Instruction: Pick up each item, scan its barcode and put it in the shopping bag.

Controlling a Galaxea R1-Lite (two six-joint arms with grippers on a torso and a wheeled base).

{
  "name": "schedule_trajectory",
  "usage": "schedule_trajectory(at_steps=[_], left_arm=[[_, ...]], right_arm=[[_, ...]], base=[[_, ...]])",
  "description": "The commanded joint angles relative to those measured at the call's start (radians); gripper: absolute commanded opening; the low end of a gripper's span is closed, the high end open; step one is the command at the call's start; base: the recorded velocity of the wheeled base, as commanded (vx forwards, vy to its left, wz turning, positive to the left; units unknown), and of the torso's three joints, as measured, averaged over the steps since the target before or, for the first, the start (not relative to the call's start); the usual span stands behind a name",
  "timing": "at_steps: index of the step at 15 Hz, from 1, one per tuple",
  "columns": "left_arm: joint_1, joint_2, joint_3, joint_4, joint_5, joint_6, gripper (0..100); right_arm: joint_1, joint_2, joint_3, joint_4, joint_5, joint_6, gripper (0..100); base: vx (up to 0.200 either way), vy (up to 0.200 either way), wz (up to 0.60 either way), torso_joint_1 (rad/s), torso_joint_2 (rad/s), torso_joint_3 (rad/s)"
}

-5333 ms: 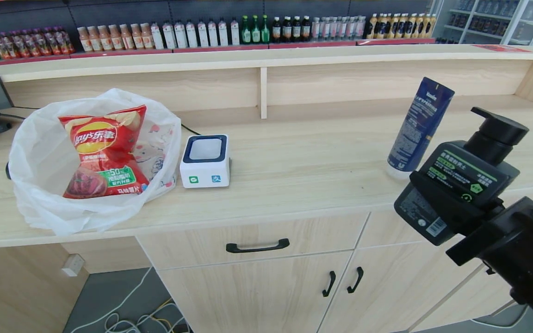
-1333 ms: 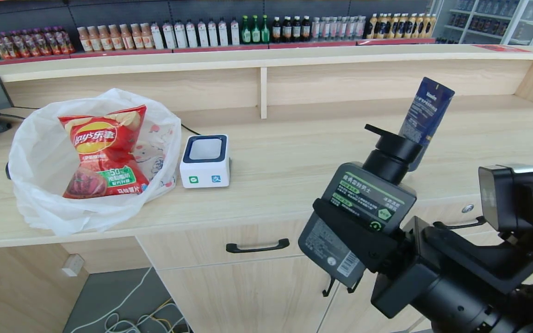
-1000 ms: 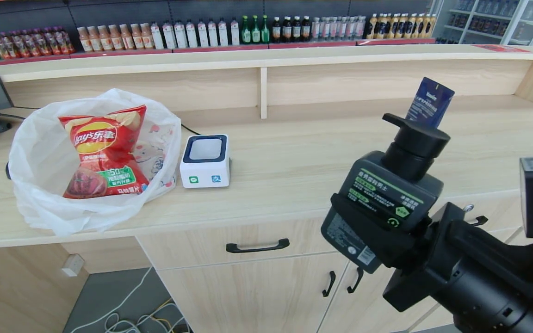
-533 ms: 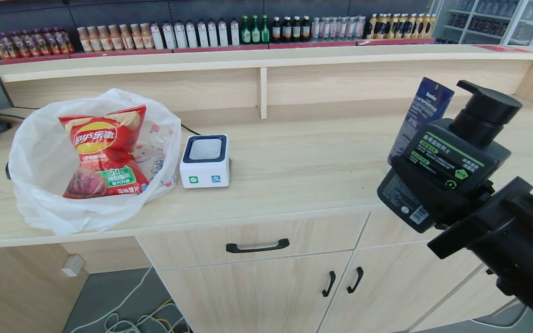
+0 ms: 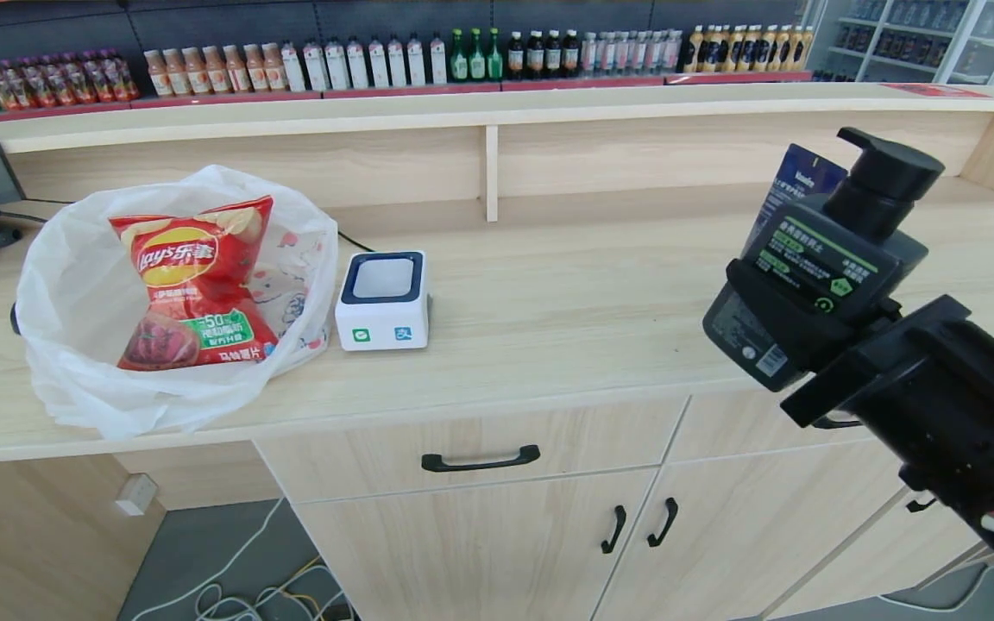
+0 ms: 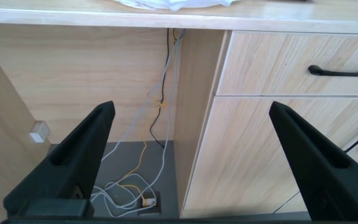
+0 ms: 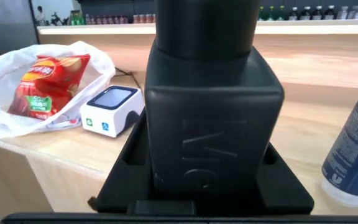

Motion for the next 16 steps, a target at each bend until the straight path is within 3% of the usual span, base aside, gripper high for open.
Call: schedule_trajectory(at_steps=[1, 4, 7, 10, 16], left_arm=[[-0.001, 0.0, 0.0, 0.0, 0.0, 0.0, 100], [0.0, 0.0, 0.0, 0.0, 0.0, 0.0, 100], [0.0, 0.0, 0.0, 0.001, 0.0, 0.0, 100], [0.0, 0.0, 0.0, 0.0, 0.0, -0.002, 100], [-0.001, 0.0, 0.0, 0.0, 0.0, -0.002, 100]], right_arm=[[-0.038, 0.047, -0.026, -0.022, 0.005, 0.004, 0], [-0.029, 0.044, 0.03, -0.047, -0.013, -0.001, 0], [-0.032, 0.047, 0.057, -0.065, -0.095, -0.008, 0], [-0.026, 0.047, 0.016, -0.065, -0.098, -0.01, 0], [-0.028, 0.03, 0.065, -0.022, -0.11, -0.028, 0]], base=[[0.0, 0.2, 0.0, 0.002, 0.0, 0.002], [0.0, 0.2, 0.0, -0.001, 0.0, 0.005], [0.0, 0.2, 0.0, 0.001, 0.0, -0.001], [0.0, 0.2, 0.0, 0.001, 0.0, -0.001], [0.0, 0.2, 0.0, 0.0, 0.0, 0.004]])
